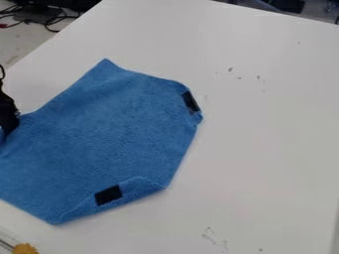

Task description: Move the cloth to the left edge of the table

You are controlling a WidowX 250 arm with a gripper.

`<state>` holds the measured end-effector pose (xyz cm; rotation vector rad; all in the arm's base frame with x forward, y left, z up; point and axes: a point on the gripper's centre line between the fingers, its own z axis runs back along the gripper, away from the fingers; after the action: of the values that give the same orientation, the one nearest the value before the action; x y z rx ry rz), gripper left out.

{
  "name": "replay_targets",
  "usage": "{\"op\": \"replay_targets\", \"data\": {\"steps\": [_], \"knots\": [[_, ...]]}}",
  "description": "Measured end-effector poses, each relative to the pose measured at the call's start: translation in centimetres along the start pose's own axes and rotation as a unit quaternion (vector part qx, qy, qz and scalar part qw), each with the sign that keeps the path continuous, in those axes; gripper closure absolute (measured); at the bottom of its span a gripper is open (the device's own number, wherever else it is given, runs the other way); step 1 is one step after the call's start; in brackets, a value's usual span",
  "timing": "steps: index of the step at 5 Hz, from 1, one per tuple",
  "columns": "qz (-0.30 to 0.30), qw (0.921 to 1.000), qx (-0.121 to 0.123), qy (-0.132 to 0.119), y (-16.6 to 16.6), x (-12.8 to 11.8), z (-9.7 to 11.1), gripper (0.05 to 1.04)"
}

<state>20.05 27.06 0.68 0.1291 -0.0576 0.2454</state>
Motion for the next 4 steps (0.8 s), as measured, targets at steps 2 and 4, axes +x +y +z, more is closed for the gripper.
{"op": "replay_targets", "data": {"steps": [2,4], "knots": [[-0.041,0.9989,0.015,-0.015,3.1,3.9,0.4,0.083],[-0.017,0.9982,-0.058,-0.006,2.0,4.9,2.7,0.083]]}}
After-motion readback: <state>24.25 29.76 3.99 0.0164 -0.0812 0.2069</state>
